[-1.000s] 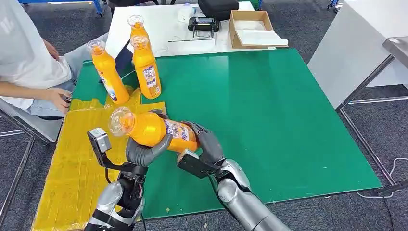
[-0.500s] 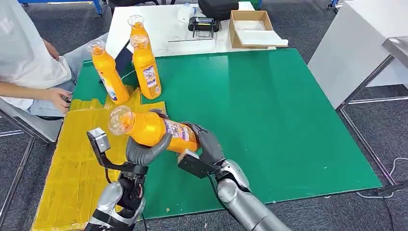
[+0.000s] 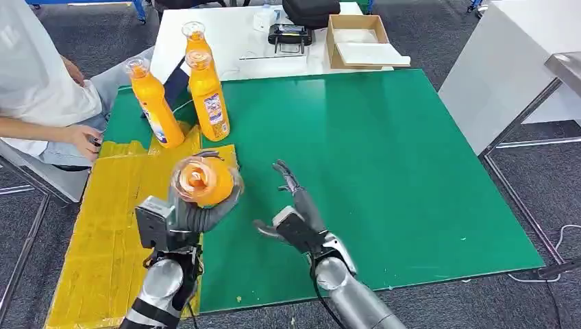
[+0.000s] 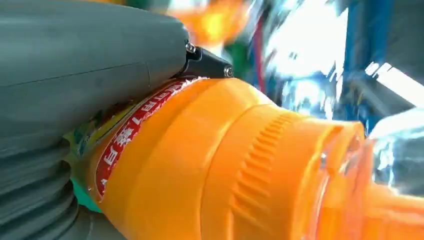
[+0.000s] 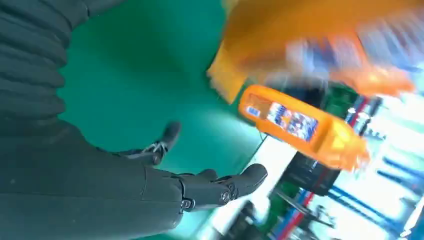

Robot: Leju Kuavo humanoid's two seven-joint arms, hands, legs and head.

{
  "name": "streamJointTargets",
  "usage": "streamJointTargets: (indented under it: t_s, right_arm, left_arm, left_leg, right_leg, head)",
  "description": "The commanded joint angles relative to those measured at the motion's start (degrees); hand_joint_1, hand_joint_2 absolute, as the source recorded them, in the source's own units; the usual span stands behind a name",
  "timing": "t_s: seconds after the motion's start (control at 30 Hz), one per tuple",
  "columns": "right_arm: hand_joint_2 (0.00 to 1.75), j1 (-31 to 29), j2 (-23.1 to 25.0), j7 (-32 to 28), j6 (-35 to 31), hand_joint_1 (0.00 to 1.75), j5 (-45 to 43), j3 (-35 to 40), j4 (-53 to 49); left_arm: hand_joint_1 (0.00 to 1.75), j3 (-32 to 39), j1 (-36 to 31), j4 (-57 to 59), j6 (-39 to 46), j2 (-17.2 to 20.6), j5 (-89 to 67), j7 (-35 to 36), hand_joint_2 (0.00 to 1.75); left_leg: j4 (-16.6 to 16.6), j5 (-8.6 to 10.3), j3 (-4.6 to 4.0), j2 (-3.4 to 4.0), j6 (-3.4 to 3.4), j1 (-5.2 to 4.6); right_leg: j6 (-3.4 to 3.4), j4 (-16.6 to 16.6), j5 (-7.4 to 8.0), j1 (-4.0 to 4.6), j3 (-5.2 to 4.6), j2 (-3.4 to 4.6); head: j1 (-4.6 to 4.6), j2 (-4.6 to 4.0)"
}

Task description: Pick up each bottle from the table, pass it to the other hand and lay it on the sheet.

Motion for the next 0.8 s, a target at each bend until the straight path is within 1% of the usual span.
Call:
streamJointTargets:
  t_s: [0.03,0.07,0.1,0.13,0.23,0.27,0.3,0.33,0.37,0.4,0.43,0.47,0.5,0.6,0.67,0.7,0.73,0.77,0.8]
  right_arm:
    - [0.00,11.34,-5.07,-0.82,4.87,0.00,-11.22,-9.07,-22.25]
    - [0.00,12.63,-5.56,-0.99,5.31,0.00,-11.74,-9.78,-24.91]
    - [1.75,13.52,-5.71,-1.05,5.66,0.00,-11.80,-10.26,-26.82]
    - [1.75,13.77,-5.71,-1.05,5.62,0.00,-11.78,-10.46,-27.32]
    - [1.75,14.02,-5.67,-1.00,5.74,0.00,-11.75,-10.44,-27.96]
    - [1.75,14.02,-5.67,-1.00,5.74,0.00,-11.75,-10.44,-27.96]
    - [1.75,14.02,-5.67,-1.00,5.74,0.00,-11.75,-10.44,-27.96]
    - [1.75,13.81,-5.38,-1.49,5.43,0.00,-11.31,-10.54,-27.78]
    - [1.75,13.94,-5.42,-1.47,5.42,0.00,-11.31,-10.63,-28.22]
    - [1.75,14.19,-5.37,-1.66,5.42,0.00,-11.58,-10.96,-29.21]
    - [1.75,14.44,-5.44,-1.58,5.35,0.00,-11.53,-11.22,-30.13]
    - [1.75,14.60,-5.41,-1.54,5.29,0.00,-11.50,-11.42,-30.75]
    - [1.75,14.60,-5.27,-1.54,5.25,0.00,-11.53,-11.59,-31.07]
    - [1.75,14.66,-4.96,-1.44,5.42,0.00,-11.76,-11.80,-31.46]
    - [1.75,14.41,-4.88,-2.09,5.11,0.00,-10.95,-11.62,-32.08]
    - [1.75,14.41,-4.82,-2.30,4.61,0.00,-10.18,-11.63,-32.49]
    - [1.75,14.63,-4.65,-2.50,3.96,0.00,-9.06,-11.70,-33.15]
    - [1.75,15.31,-4.82,-2.57,2.49,0.00,-5.47,-11.49,-34.95]
    - [1.75,15.65,-4.70,-2.51,1.52,0.00,-3.52,-11.54,-35.80]
  left_arm:
    - [1.75,-1.15,-0.93,1.89,9.96,7.79,-35.41,10.19,1.75]
    - [1.75,-1.02,-1.04,2.88,10.42,8.25,-41.02,12.66,1.75]
    - [1.75,-0.86,-1.46,4.00,11.21,8.56,-47.92,15.69,1.75]
    - [1.75,-0.90,-1.60,4.32,11.29,8.64,-49.26,16.16,1.75]
    - [1.75,-0.77,-1.99,5.02,11.17,8.44,-49.23,16.14,1.75]
    - [1.75,-0.77,-1.99,5.02,11.17,8.44,-49.23,16.14,1.75]
    - [1.75,-0.77,-1.99,5.02,11.17,8.44,-49.23,16.14,1.75]
    - [1.75,-1.16,-2.42,5.66,10.99,9.05,-56.42,19.72,1.75]
    - [1.75,-1.36,-2.54,5.86,10.74,9.13,-57.30,20.04,1.75]
    - [1.75,-1.51,-3.00,6.88,9.69,9.69,-62.32,22.73,1.75]
    - [1.75,-1.78,-3.58,8.09,9.31,10.06,-64.61,23.69,1.75]
    - [1.75,-1.91,-4.02,9.18,8.71,10.11,-65.50,24.23,1.75]
    - [1.75,-2.13,-4.50,10.26,7.96,10.26,-65.86,24.52,1.75]
    - [1.75,-3.23,-6.27,13.65,5.79,10.91,-70.13,26.96,1.75]
    - [1.75,-4.09,-8.48,17.76,2.06,11.48,-73.67,29.70,1.75]
    - [1.75,-3.84,-9.21,19.35,0.86,11.31,-74.26,31.05,1.75]
    - [1.75,-3.30,-9.96,20.84,-0.97,10.67,-75.41,33.79,1.75]
    - [1.75,-2.55,-11.50,23.73,-4.72,9.57,-77.27,38.18,1.75]
    - [1.75,-2.21,-12.39,25.53,-6.73,9.21,-78.29,40.09,1.75]
  left_leg:
    - [-0.02,-0.11,0.24,-0.19,-0.14,0.05]
    - [0.03,-0.23,0.42,-0.22,-0.19,0.07]
    - [-0.02,-0.11,0.23,-0.19,-0.13,0.04]
    - [0.04,-0.21,0.36,-0.15,-0.18,0.07]
    - [-0.01,-0.10,0.14,-0.10,-0.13,0.02]
    - [0.03,-0.18,0.27,-0.09,-0.18,0.05]
    - [0.02,-0.15,0.20,-0.07,-0.16,0.05]
    - [-0.01,-0.09,0.12,-0.06,-0.12,0.02]
    - [0.02,-0.15,0.24,-0.06,-0.18,0.04]
    - [0.00,-0.12,0.19,-0.06,-0.16,0.05]
    - [0.10,-0.32,0.51,-0.06,-0.31,0.10]
    - [0.00,-0.12,0.21,-0.10,-0.17,0.04]
    - [0.04,-0.20,0.33,-0.12,-0.23,0.07]
    - [0.00,-0.15,0.29,-0.11,-0.20,0.05]
    - [-0.03,-0.07,0.15,-0.06,-0.13,0.03]
    - [0.01,-0.13,0.28,-0.13,-0.19,0.05]
    - [-0.04,-0.04,0.12,-0.09,-0.12,0.03]
    - [0.01,-0.12,0.27,-0.14,-0.18,0.05]
    - [-0.01,-0.07,0.20,-0.16,-0.15,0.04]
  right_leg:
    - [-0.12,-0.01,-0.17,0.05,0.29,-0.23]
    - [-0.16,0.03,-0.29,0.07,0.48,-0.28]
    - [-0.11,-0.01,-0.17,0.04,0.29,-0.22]
    - [-0.16,0.03,-0.25,0.07,0.42,-0.21]
    - [-0.11,0.00,-0.11,0.02,0.16,-0.14]
    - [-0.15,0.03,-0.19,0.04,0.30,-0.15]
    - [-0.13,0.00,-0.13,0.05,0.23,-0.12]
    - [-0.10,-0.02,-0.08,0.02,0.12,-0.11]
    - [-0.15,0.01,-0.15,0.04,0.25,-0.12]
    - [-0.13,-0.02,-0.11,0.05,0.20,-0.11]
    - [-0.26,0.09,-0.31,0.11,0.51,-0.16]
    - [-0.13,0.00,-0.13,0.04,0.22,-0.16]
    - [-0.19,0.04,-0.21,0.07,0.34,-0.19]
    - [-0.16,0.01,-0.16,0.05,0.29,-0.18]
    - [-0.10,-0.03,-0.06,0.03,0.14,-0.12]
    - [-0.15,0.01,-0.15,0.05,0.28,-0.20]
    - [-0.09,-0.03,-0.05,0.02,0.12,-0.14]
    - [-0.14,0.01,-0.15,0.05,0.28,-0.21]
    - [-0.12,-0.01,-0.11,0.04,0.22,-0.22]
  head:
    - [0.00,0.00]
    - [0.00,0.00]
    - [0.00,0.00]
    - [0.00,0.00]
    - [0.00,0.00]
    - [0.00,0.00]
    - [0.00,0.00]
    - [0.00,0.00]
    - [0.00,0.00]
    - [0.00,0.00]
    - [0.00,0.00]
    - [0.00,0.00]
    - [0.00,0.00]
    - [0.00,0.00]
    - [0.00,0.00]
    - [0.00,0.00]
    - [0.00,0.00]
    - [0.00,0.00]
    - [0.02,0.00]
